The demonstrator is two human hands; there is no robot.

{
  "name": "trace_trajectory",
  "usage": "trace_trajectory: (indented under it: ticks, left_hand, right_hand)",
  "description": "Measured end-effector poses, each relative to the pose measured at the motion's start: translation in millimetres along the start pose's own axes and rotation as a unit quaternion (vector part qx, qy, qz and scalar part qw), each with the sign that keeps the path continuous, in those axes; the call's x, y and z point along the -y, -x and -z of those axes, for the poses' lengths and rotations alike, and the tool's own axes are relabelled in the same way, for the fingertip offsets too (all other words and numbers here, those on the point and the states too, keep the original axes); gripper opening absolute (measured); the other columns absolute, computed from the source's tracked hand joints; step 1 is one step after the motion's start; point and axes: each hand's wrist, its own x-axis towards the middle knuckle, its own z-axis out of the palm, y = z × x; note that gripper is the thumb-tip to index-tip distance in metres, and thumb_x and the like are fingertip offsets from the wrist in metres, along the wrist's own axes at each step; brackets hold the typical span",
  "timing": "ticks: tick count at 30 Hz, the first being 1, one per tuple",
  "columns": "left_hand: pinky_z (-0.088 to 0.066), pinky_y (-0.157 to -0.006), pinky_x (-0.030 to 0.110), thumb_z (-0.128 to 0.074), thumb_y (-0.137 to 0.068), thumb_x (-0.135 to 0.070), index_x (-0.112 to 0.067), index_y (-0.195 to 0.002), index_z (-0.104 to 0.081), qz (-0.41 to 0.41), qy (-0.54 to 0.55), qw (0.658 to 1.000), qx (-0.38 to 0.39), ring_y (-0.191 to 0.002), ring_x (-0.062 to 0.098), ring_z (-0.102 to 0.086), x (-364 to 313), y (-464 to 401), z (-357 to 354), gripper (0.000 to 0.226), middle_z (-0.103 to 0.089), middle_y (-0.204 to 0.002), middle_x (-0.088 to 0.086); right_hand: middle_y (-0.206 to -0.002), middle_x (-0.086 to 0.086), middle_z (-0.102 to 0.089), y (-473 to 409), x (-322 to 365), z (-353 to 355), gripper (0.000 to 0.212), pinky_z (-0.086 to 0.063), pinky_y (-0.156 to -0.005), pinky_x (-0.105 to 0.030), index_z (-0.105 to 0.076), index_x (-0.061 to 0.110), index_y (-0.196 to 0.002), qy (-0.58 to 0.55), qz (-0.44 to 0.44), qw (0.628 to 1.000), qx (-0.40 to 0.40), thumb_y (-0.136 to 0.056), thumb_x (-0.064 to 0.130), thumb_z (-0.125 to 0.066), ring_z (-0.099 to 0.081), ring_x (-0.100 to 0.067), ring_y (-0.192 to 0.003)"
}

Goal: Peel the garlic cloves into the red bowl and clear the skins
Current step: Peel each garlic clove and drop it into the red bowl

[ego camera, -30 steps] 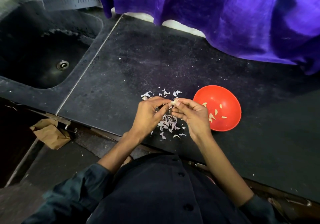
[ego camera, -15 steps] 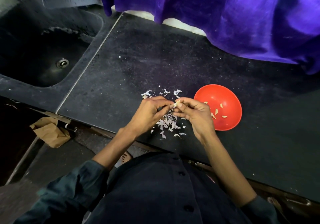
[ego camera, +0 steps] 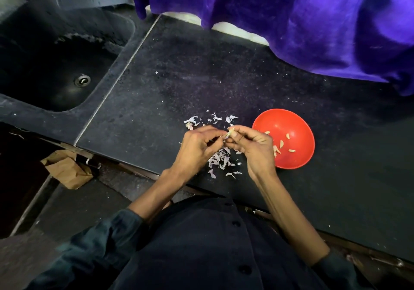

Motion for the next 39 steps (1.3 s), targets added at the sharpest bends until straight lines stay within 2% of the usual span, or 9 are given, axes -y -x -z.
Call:
trace_trajectory:
  ticks: [5, 9, 13, 17, 20, 22, 25, 34, 39]
  left_hand:
    - [-0.049, -0.063, 0.018, -0.067, -0.09, -0.013, -0.009, -0.101, -0.076, 0.032, 0.014, 0.999, -0.025, -0.069, 0.008, -0.062, -5, 0, -5, 0.014, -0.071, -0.082, 0.0]
    - [-0.054, -0.06, 0.026, -0.067, -0.09, -0.012, -0.013, -0.096, -0.077, 0.072, 0.063, 0.995, -0.019, -0.065, 0.008, -0.065, -8, -1, -3, 0.012, -0.071, -0.076, -0.005]
    - [-0.055, -0.058, 0.022, -0.067, -0.09, -0.009, -0.012, -0.096, -0.077, 0.115, 0.109, 0.987, 0.027, -0.063, 0.005, -0.067, -6, -3, 0, 0.012, -0.069, -0.072, -0.013]
    - [-0.061, -0.064, 0.039, -0.065, -0.091, -0.009, -0.02, -0.096, -0.074, 0.152, 0.198, 0.967, 0.045, -0.067, 0.022, -0.073, 1, -3, 4, 0.015, -0.074, -0.079, -0.004]
    - [-0.061, -0.066, 0.044, -0.063, -0.093, -0.009, -0.017, -0.097, -0.074, 0.162, 0.217, 0.962, 0.027, -0.071, 0.024, -0.073, -1, -3, 1, 0.015, -0.075, -0.087, 0.002]
    - [-0.061, -0.066, 0.043, -0.063, -0.092, -0.008, -0.01, -0.102, -0.074, 0.174, 0.236, 0.956, 0.01, -0.073, 0.023, -0.073, -1, -4, -1, 0.015, -0.075, -0.089, 0.004]
    - [-0.061, -0.062, 0.039, -0.067, -0.088, -0.01, -0.012, -0.102, -0.074, 0.193, 0.249, 0.949, -0.001, -0.068, 0.015, -0.069, 0, -5, 2, 0.015, -0.075, -0.084, -0.002]
    - [-0.048, -0.04, 0.024, -0.082, -0.072, -0.025, -0.017, -0.072, -0.073, 0.242, 0.2, 0.949, -0.036, -0.041, 0.017, -0.056, 0, -6, 6, 0.012, -0.068, -0.06, 0.0]
    - [-0.052, -0.043, 0.025, -0.075, -0.083, -0.022, -0.013, -0.074, -0.073, 0.233, 0.176, 0.956, -0.035, -0.054, 0.028, -0.062, 4, -10, 2, 0.013, -0.067, -0.067, 0.019]
  right_hand:
    - [-0.074, -0.001, -0.073, 2, 1, -1, 0.018, -0.057, -0.066, -0.024, -0.07, 0.006, -0.089, -0.004, 0.016, 1.0, 0.006, -0.085, -0.009, -0.061, -0.07, -0.013, -0.069]
    - [-0.073, 0.0, -0.073, 1, 3, 3, 0.015, -0.056, -0.065, -0.023, -0.069, 0.004, -0.09, 0.005, 0.017, 1.0, 0.021, -0.086, -0.008, -0.06, -0.069, -0.012, -0.069]
    - [-0.082, -0.006, -0.072, 2, 3, 5, 0.015, -0.057, -0.066, -0.024, -0.071, 0.002, -0.09, 0.033, 0.021, 0.997, 0.073, -0.086, -0.008, -0.061, -0.069, -0.015, -0.073]
    - [-0.081, -0.008, -0.072, 4, 6, 3, 0.014, -0.059, -0.068, -0.028, -0.071, 0.003, -0.093, -0.005, -0.02, 0.996, 0.092, -0.086, -0.004, -0.061, -0.068, -0.016, -0.071]
    - [-0.081, -0.007, -0.072, 3, 10, 4, 0.015, -0.059, -0.069, -0.029, -0.069, 0.003, -0.095, -0.05, -0.042, 0.993, 0.094, -0.088, -0.003, -0.058, -0.067, -0.015, -0.073]
    - [-0.084, -0.007, -0.072, 2, 10, 5, 0.015, -0.059, -0.068, -0.028, -0.069, 0.005, -0.096, -0.065, -0.048, 0.993, 0.091, -0.088, -0.001, -0.057, -0.067, -0.016, -0.075]
    - [-0.088, -0.008, -0.07, 2, 7, 6, 0.015, -0.058, -0.065, -0.028, -0.07, 0.006, -0.098, -0.078, -0.062, 0.992, 0.072, -0.087, 0.004, -0.059, -0.066, -0.017, -0.077]
    - [-0.091, -0.011, -0.069, 2, 6, 5, 0.022, -0.058, -0.062, -0.028, -0.068, 0.004, -0.097, -0.081, -0.085, 0.992, 0.035, -0.077, 0.01, -0.067, -0.068, -0.02, -0.077]
    - [-0.091, -0.013, -0.07, 4, 6, 6, 0.013, -0.059, -0.066, -0.03, -0.066, 0.003, -0.099, -0.063, -0.074, 0.995, 0.037, -0.087, 0.001, -0.061, -0.07, -0.023, -0.08]
